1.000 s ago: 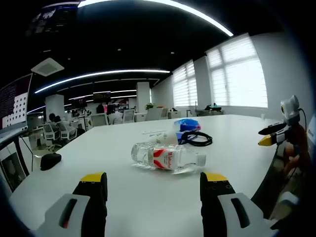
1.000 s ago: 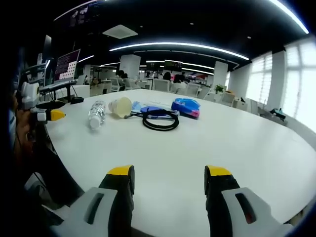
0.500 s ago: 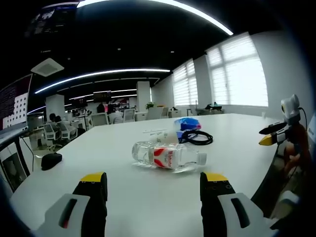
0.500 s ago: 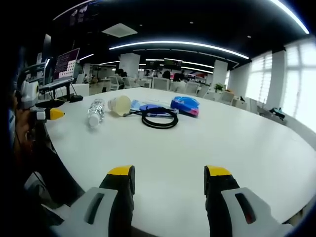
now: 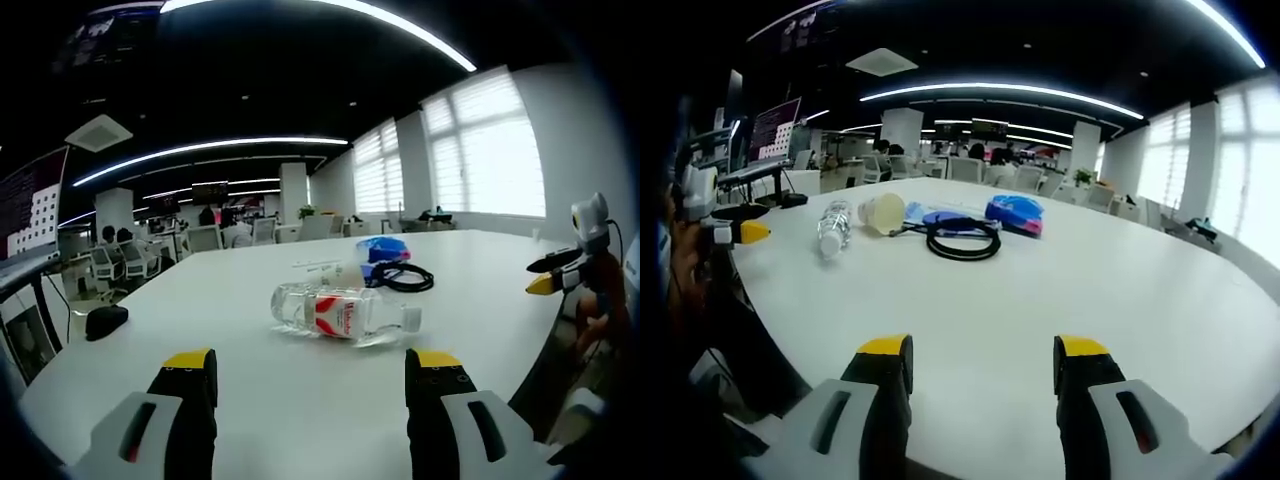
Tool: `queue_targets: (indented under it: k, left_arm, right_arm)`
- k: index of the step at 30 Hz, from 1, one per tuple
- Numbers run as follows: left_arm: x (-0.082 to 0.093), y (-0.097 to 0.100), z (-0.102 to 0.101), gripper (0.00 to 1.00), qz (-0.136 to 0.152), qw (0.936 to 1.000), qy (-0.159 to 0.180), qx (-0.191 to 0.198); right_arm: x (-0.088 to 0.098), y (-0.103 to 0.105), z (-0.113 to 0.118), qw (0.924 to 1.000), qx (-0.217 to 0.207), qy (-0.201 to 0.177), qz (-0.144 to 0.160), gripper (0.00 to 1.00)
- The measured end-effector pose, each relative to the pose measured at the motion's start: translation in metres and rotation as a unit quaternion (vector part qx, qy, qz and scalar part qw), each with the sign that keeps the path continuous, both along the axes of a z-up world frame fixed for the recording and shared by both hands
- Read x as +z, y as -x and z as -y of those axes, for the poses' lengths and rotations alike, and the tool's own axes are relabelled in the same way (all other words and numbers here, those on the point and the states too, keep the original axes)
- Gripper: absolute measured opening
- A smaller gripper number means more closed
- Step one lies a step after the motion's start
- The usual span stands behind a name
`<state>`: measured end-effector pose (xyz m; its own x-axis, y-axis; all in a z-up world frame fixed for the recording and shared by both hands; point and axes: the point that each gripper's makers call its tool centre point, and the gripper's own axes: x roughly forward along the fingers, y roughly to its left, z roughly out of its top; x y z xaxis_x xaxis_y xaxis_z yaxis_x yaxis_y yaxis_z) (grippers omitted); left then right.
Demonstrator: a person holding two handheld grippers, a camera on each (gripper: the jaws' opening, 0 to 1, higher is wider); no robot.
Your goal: Arrange the tabletop items into an orderly group along one side of the table until the central work area is clear of visible clutter.
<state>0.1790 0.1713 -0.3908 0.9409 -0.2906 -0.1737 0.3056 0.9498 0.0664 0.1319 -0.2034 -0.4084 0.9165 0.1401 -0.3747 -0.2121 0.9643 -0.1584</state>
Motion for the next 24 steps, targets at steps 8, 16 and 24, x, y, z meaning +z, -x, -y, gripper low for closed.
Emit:
queue_targets:
  k: [8,16,24]
  left_arm:
    - [0.0009,-0.0009,0.0000,0.76,0.002,1.0000,0.001,0.001]
    - [0.0000,-0.0012,0.0019,0.76,0.001,1.0000,0.002,-0.001]
    - [-0.0001,-0.0005,0.0020,0.76,0.001,1.0000,-0.001,0.000]
  right_arm:
    - [-0.0015,0.0009,0.0010,1.0000,0.000,0.002,-0.003,0.54]
    - [0.0001,0.0018,0.0027,1.0000,-0.003,-0.002,-0.001,0.54]
    - [-0.0018,0.0027,0.0041,1.0000,-0.004,0.001,-0.006,0.54]
